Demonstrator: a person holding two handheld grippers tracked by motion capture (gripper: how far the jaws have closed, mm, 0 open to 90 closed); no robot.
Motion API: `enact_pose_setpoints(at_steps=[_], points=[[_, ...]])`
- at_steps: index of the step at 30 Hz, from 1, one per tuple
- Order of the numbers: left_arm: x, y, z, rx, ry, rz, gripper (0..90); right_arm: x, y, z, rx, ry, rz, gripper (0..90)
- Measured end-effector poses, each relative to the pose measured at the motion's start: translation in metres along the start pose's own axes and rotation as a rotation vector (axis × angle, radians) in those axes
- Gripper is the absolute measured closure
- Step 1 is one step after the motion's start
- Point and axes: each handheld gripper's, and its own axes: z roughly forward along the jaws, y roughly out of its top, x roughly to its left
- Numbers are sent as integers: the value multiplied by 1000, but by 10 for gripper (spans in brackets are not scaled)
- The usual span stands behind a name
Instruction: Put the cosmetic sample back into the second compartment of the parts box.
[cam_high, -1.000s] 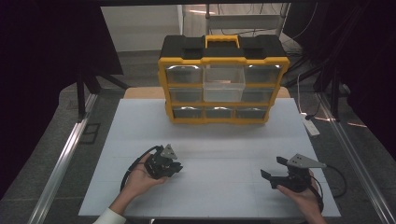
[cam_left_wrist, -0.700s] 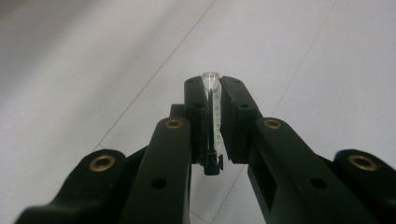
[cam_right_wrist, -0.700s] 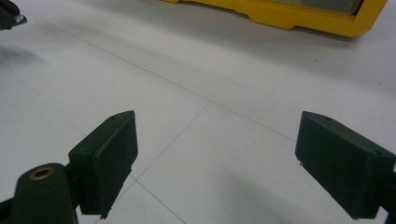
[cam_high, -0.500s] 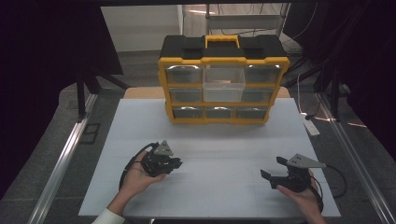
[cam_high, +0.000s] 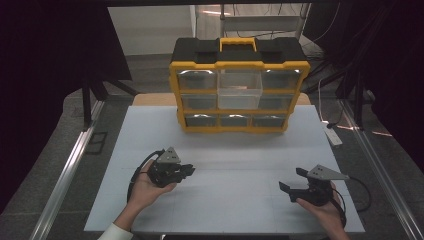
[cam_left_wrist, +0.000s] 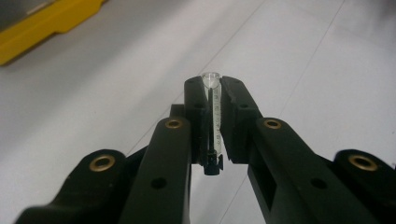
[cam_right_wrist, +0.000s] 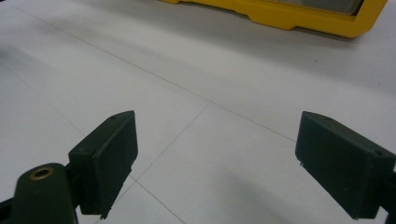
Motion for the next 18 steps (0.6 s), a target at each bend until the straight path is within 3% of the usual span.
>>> enact_pose_setpoints(at_steps=[11, 18], points=[[0, 6, -11, -94, 9, -26, 808, 0, 0, 1, 0, 0, -2, 134], [1, 10, -15, -126, 13, -34, 808, -1, 0, 1, 2, 0, -2, 133]])
